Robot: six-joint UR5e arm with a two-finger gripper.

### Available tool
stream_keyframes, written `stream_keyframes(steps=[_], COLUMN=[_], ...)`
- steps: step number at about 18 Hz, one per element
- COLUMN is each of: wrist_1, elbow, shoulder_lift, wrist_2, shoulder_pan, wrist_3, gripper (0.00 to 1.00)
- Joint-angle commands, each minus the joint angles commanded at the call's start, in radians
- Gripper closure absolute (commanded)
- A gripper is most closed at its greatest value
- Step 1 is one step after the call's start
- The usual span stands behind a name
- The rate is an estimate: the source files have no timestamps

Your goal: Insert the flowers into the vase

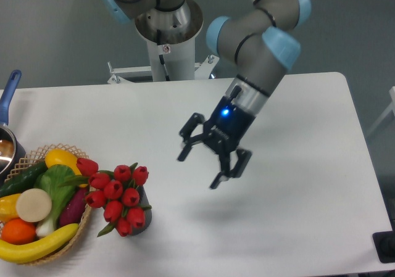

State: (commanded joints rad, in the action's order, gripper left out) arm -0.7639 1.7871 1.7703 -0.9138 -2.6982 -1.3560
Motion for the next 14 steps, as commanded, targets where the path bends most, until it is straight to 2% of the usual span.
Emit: stream_keyframes(steps=[1,4,7,9,11,14], wrist_1=[0.000,-0.012,-0.038,-0.099,-0.182,-0.290], elbow=[-0.005,-0.005,-0.005,-0.017,-0.034,-0.037], shoulder_lift=[-0.009,-0.087,-0.138,-0.158,-0.184,-0.221], wrist_2=[-0.026,-0.103,-0.261,-0.335,-0.349,-0.349], shoulder_pan=[-0.009,-0.060,-0.078,-0.091,-0.098,-0.176], wrist_3=[0.002,0.009,-0.002,-0.027,-0.136,-0.286], gripper=[0.00,0.00,0.00,0.00,0.00,0.00])
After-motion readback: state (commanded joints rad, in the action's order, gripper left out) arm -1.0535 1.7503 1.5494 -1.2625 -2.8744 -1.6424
